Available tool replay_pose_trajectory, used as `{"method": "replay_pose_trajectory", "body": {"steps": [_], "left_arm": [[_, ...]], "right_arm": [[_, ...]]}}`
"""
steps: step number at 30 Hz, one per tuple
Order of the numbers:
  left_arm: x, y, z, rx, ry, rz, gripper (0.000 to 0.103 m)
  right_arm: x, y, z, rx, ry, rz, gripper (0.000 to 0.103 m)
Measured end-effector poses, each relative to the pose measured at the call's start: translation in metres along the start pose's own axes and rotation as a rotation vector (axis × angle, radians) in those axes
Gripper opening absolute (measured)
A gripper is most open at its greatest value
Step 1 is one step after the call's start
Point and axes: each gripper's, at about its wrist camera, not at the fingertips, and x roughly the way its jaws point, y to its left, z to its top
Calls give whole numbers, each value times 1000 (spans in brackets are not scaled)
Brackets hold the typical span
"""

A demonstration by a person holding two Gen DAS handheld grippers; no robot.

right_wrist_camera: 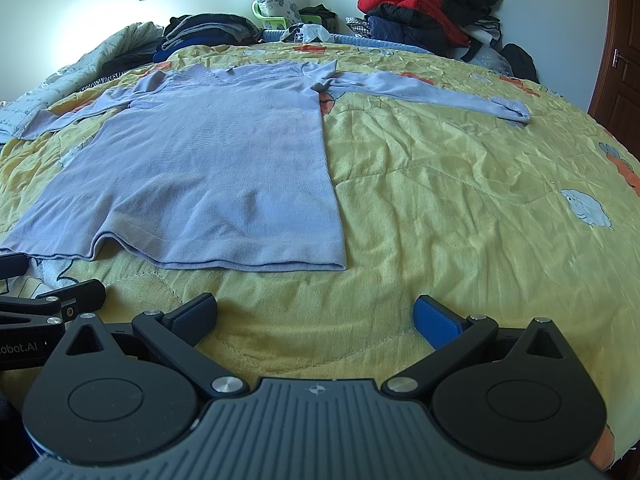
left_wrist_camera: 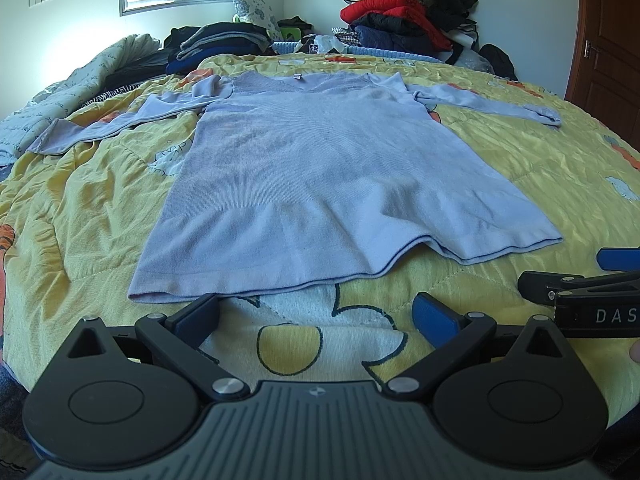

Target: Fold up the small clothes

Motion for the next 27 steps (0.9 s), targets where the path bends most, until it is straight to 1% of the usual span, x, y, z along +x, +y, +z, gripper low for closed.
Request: {"method": "replay_pose_trajectory", "body": {"steps": [27], "left_arm": [[-1,-1,0,3,0,0,103]], "right_arm": [[1,-1,-2,-1,-2,1,103]]}}
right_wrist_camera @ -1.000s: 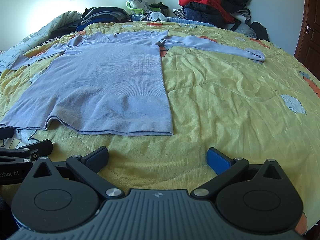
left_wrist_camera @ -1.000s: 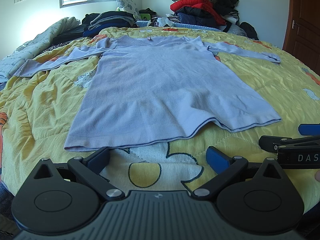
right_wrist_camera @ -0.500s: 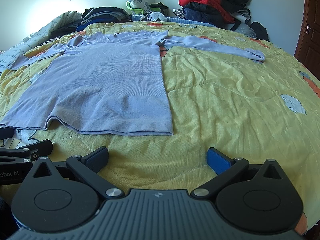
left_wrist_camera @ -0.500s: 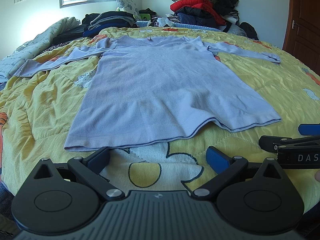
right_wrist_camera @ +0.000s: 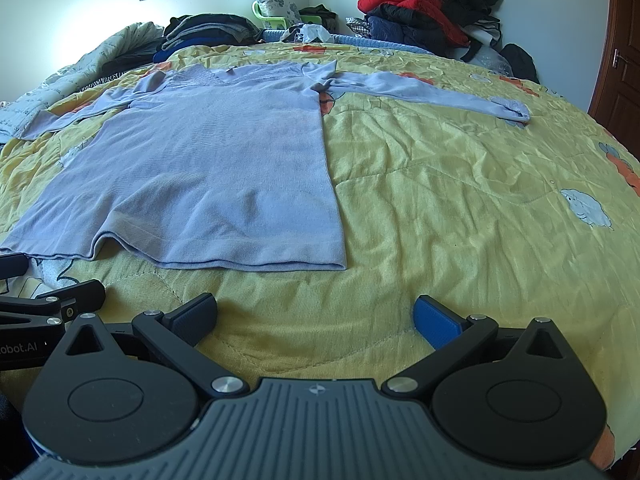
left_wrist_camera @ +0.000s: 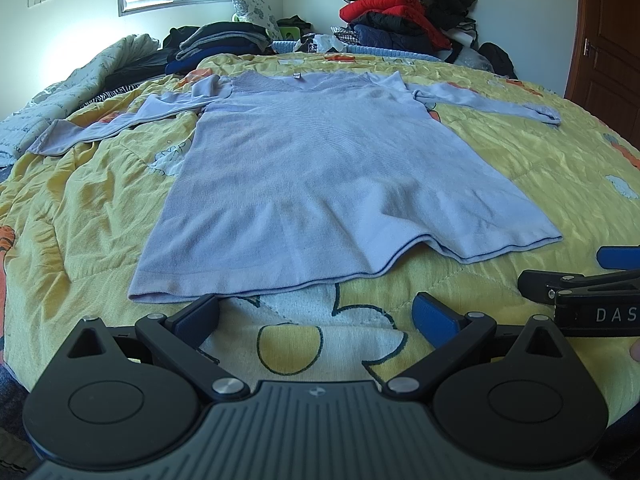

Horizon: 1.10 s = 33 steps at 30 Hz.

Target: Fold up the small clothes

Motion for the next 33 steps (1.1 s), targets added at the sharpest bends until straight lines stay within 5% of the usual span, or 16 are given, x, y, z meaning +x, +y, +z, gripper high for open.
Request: {"method": "replay_pose_trajectory", "body": {"steps": [6,10,13,18,21,24,29,33], "left_arm": [[-10,8,9,26,-21,59,103],[-31,29,34,3,-156,79,103],[-39,54,64,-98,-262,96,103],[-18,93,104,-284,-332,95,103],[14,110,118,-363,-285,128,103],[51,122,121,-423,-202,153,103],[88,134,114,-496,-144,174,103],[106,138,107,-519,-121,189,103]], "right_arm": [[1,-16,18,-21,3,11,101],[-20,-58,55,51,-150,30,103],[-18,-108,88,185,-236,30,103],[16,-202,133,521,-238,76,101],[48,-252,147,710,-249,88,89],[90,-284,168,743,-202,33,81],[148,-316,194,691,-139,-97,67],[179,-320,218,517,-115,-184,67]]}}
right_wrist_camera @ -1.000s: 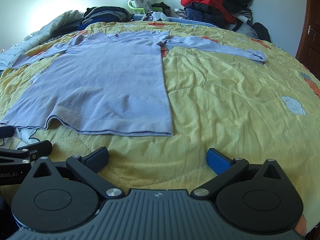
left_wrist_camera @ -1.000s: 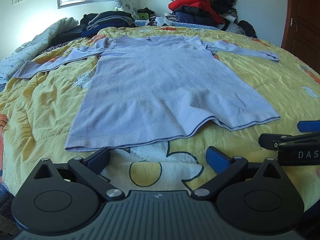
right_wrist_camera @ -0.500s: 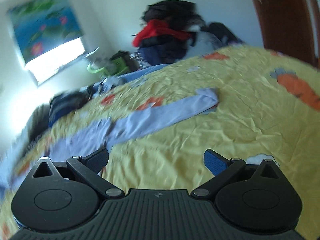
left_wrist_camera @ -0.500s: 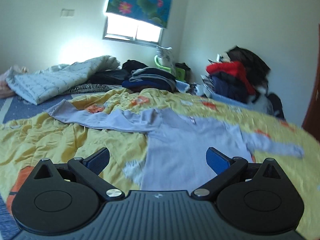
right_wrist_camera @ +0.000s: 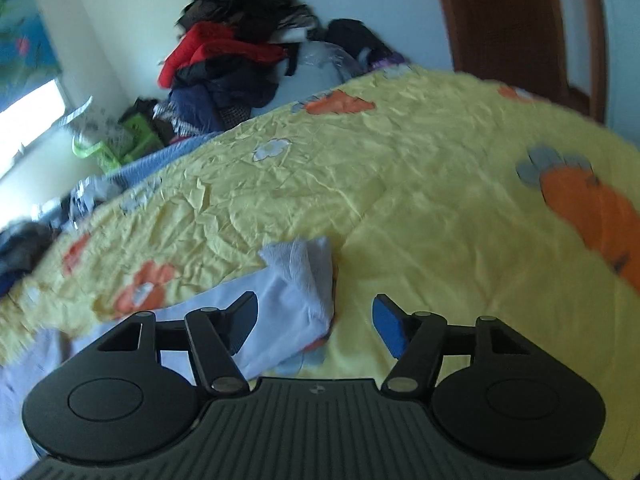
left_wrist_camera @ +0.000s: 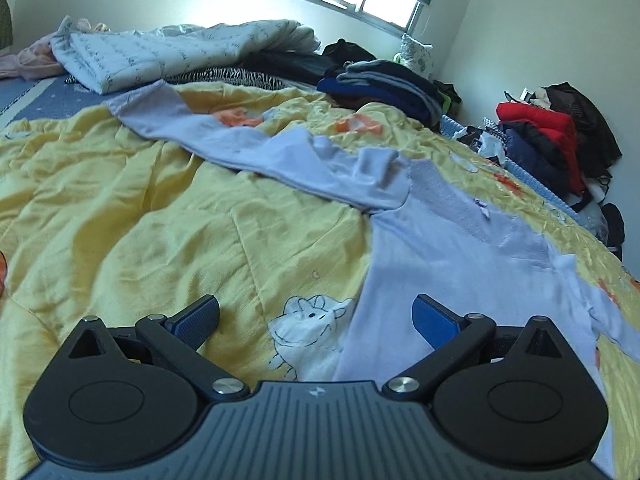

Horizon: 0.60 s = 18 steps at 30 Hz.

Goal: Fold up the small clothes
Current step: 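Grasp the lace cuff of one sleeve with the right gripper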

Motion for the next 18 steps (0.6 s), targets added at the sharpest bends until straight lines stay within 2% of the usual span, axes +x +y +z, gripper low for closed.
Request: {"method": "replay_pose_trajectory", "body": {"steps": [6,7,8,9,12,14,15,17,18], "left_arm": [[4,0,-3,10,-17,-9,103],[4,-2,-3,13,-17,-7,103],[5,-2,-3,17,-17,-5,103],[5,-3,-3,21,-16,-4,103],[6,-4,-2,26,-15,-9,103],[6,-3,-3,21,-18,-13,103],[6,-2,-3,19,-20,-14,103],[6,-2,-3,17,-21,-15,103],[6,-2,-3,18,-21,-15,103]], "right_arm": [[38,44,-3,-476,-18,-106,65],[46,47,-4,-522,-13,-118,64],[50,51,-6,-554,3,-126,57],[54,53,-6,-563,20,-133,47],[62,49,-1,-509,58,-110,35],[57,48,-2,-478,39,-99,32],[55,48,-2,-465,38,-87,28],[54,46,-2,-436,54,-62,11],[52,46,-1,-415,54,-52,10]]}}
